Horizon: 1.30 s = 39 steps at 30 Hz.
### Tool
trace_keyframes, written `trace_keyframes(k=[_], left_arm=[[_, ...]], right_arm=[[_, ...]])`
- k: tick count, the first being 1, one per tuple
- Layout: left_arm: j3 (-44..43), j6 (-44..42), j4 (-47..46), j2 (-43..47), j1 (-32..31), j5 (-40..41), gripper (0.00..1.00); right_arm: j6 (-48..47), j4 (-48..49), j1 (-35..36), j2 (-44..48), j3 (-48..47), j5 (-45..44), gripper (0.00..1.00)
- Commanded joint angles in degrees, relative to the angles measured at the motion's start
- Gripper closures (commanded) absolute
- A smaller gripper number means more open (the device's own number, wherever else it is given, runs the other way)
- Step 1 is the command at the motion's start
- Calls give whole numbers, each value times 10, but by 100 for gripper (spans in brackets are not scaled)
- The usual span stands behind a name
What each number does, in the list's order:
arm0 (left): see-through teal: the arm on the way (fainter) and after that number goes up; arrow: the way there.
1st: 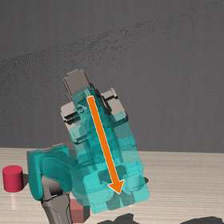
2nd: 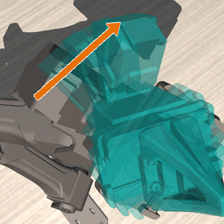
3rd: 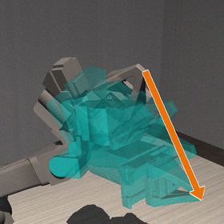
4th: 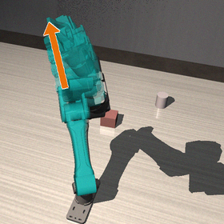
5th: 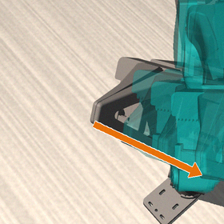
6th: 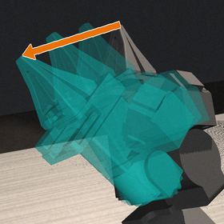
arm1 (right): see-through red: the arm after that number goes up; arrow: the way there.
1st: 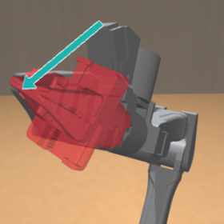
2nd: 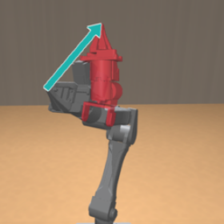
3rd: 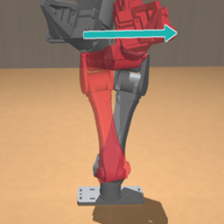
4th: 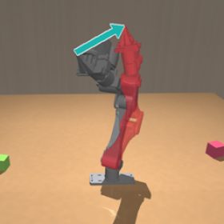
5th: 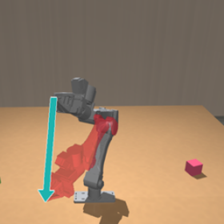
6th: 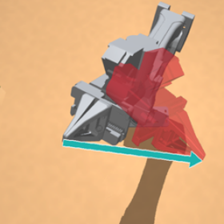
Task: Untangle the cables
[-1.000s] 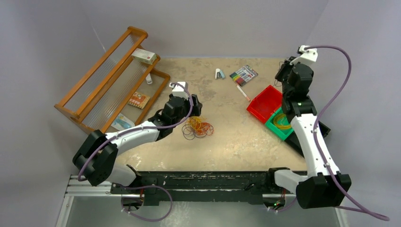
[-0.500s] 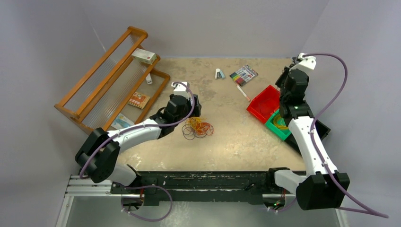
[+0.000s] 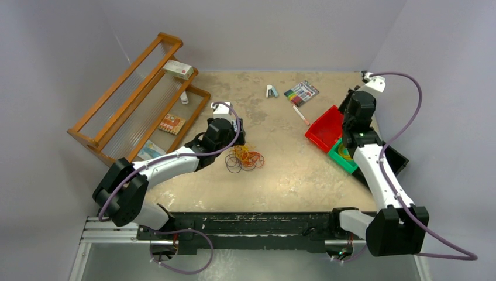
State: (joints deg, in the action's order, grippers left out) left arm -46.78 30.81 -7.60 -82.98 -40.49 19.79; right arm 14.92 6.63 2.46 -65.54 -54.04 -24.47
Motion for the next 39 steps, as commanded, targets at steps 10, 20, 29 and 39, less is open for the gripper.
trace_keyframes(k=[10, 20, 29, 39], left_arm=[[-27, -4, 9, 13, 10, 17, 26], [-26, 1, 22, 17, 13, 18, 26], [-27, 2, 24, 16, 14, 18, 26], [-33, 3, 28, 10, 17, 14, 26]], right_arm=[[57, 56, -9, -85, 41, 53, 100], [100, 73, -11, -172, 70, 72, 100], [78, 74, -14, -258, 40, 139, 100], [40, 51, -13, -336, -9, 249, 98]])
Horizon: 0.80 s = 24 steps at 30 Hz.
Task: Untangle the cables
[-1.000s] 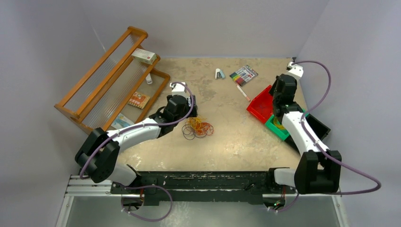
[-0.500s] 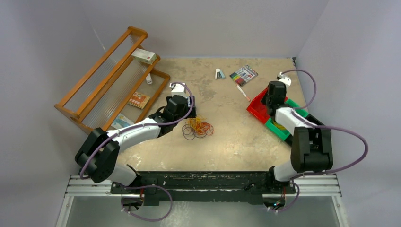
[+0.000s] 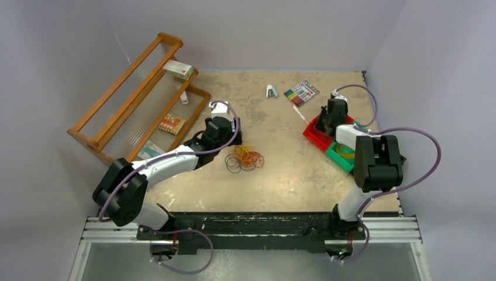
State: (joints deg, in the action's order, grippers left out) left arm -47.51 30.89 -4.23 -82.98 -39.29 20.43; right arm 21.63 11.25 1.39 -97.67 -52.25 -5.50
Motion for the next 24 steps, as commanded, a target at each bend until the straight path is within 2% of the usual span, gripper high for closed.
trace_keyframes(k=[1, 8, 17, 24], left_arm=[[-25, 2, -5, 10, 6, 8, 26], [-28, 2, -3, 10, 9, 9, 26], [-23, 6, 16, 30, 13, 46, 27], [9, 18, 24, 74, 21, 97, 27]], right_arm=[[-33, 8, -2, -21, -28, 76, 97], [-67, -8, 12, -68, -83, 172, 94], [-110, -36, 109, -123, -150, 191, 88], [-133, -41, 158, -137, -166, 241, 85]])
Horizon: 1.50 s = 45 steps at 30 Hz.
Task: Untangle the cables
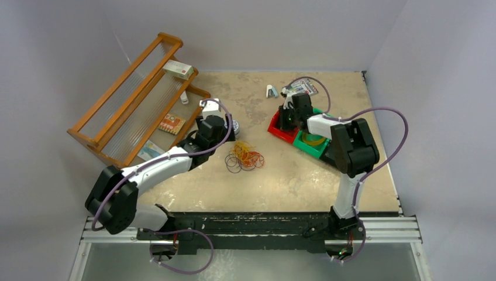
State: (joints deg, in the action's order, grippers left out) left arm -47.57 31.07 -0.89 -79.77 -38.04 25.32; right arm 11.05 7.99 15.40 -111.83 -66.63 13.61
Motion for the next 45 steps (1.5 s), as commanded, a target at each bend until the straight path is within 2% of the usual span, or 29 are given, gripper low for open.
trace_keyframes(k=[1, 6, 11, 14, 19, 26, 28, 31, 36, 45], left_arm=[[13, 18, -10, 48, 10, 53, 27], [18, 27, -1, 53, 16, 67, 26], [18, 32, 3, 59, 17, 71, 21], [18, 30, 3, 63, 18, 72, 16], [16, 29, 0, 61, 21, 60, 12], [12, 40, 2, 50, 34, 10, 12], [10, 40, 7, 45, 36, -16, 15], [14, 41, 9, 37, 36, -47, 20], [31, 54, 1, 24, 36, -84, 27], [50, 84, -28, 2, 36, -119, 30]], right_arm=[[-33, -14, 23, 4, -23, 55, 85], [-45, -21, 31, 20, -13, 61, 81], [-46, -46, 31, 65, -17, 3, 76], [-46, -59, 31, 101, -22, -50, 68], [-43, -77, 31, 155, -21, -109, 45], [-33, -76, 31, 194, -4, -164, 43], [-44, -45, 31, 218, 12, -148, 43], [-71, -11, 32, 244, 29, -48, 43], [-50, 22, 36, 253, 49, 99, 44], [-88, -15, 111, 238, 71, 149, 46]])
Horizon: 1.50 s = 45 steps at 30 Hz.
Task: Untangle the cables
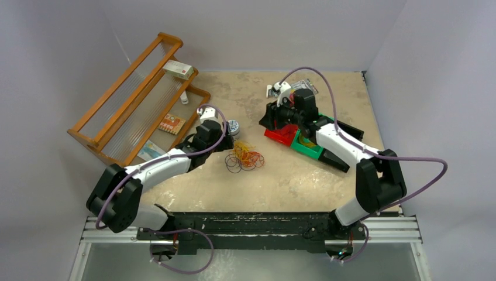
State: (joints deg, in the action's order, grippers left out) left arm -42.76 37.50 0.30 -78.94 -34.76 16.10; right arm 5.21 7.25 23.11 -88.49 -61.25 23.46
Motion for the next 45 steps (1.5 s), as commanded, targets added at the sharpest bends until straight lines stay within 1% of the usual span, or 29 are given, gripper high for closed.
trace_keyframes(k=[1, 4, 10, 23, 30, 33, 36, 40, 41, 43, 45], left_arm=[[3, 21, -43, -9, 3, -30, 30], [3, 22, -50, -17, 3, -38, 30], [-5, 24, -59, -44, 3, -57, 29], [-20, 16, -67, -87, 3, -71, 30], [-26, 15, -70, -100, 3, -71, 31], [-29, 16, -71, -107, 3, -72, 31], [-35, 16, -73, -111, 3, -69, 35], [-41, 17, -73, -115, 5, -54, 46], [-42, 19, -74, -116, 7, -53, 49], [-43, 22, -79, -119, 12, -52, 58], [-43, 24, -82, -123, 17, -53, 68]], right_arm=[[-34, -15, 41, 5, 24, 54, 46], [-42, -38, 64, 6, 42, 53, 46], [-27, -65, 93, 12, 80, 18, 45], [-24, -76, 104, -19, 94, -10, 43], [-32, -65, 103, -43, 90, 10, 47], [-36, -64, 103, -51, 86, 11, 56], [-35, -59, 103, -47, 83, 7, 69], [-36, -53, 104, -25, 82, 4, 84], [-37, -53, 104, -18, 80, 4, 90], [-42, -59, 104, -6, 76, 0, 97], [-50, -68, 104, 7, 69, -5, 100]])
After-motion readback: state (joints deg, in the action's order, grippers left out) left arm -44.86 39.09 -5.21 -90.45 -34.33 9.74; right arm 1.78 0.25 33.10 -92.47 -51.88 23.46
